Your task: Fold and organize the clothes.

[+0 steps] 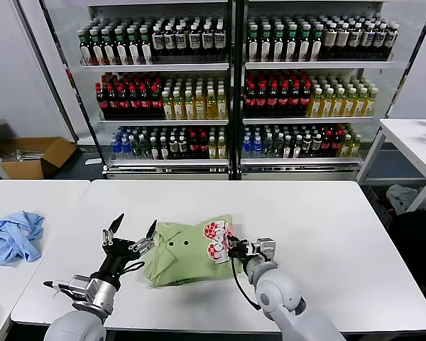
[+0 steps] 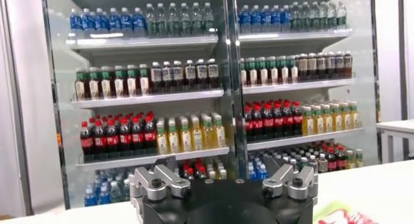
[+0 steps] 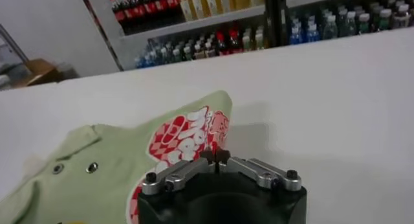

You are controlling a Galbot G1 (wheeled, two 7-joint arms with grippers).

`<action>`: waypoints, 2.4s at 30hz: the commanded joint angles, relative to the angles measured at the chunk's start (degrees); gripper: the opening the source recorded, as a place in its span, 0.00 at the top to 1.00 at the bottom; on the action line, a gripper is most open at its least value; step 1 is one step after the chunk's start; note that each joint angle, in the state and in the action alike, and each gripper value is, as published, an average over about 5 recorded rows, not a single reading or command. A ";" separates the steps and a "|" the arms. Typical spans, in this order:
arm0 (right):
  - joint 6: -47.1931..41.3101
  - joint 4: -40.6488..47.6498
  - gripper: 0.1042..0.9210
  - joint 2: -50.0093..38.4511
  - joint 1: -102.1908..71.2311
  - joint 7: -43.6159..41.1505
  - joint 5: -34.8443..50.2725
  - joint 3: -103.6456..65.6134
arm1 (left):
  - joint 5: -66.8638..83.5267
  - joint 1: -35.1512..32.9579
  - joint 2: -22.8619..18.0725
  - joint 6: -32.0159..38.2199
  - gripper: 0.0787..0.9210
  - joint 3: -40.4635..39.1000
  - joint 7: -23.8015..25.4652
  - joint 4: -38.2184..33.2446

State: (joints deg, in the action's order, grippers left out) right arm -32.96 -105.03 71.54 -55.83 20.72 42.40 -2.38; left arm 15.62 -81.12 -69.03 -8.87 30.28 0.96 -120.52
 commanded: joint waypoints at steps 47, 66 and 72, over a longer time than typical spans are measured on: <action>13.98 1.40 0.12 -6.29 -5.07 -17.75 -29.63 -18.76 | -6.54 8.93 -1.82 10.05 0.12 -1.59 3.51 14.28; 18.85 6.89 0.12 -6.17 -1.63 -17.63 -35.15 -19.60 | -6.32 10.66 -2.31 9.83 0.12 -1.74 3.40 15.76; 23.84 8.46 0.12 -6.30 -0.80 -16.81 -36.00 -18.85 | -8.12 10.94 -2.15 10.68 0.12 -2.10 1.94 15.50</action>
State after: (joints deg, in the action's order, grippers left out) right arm -15.98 -99.55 65.10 -58.19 3.35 9.30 -21.53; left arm 8.27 -70.51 -71.32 1.32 28.17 3.98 -104.93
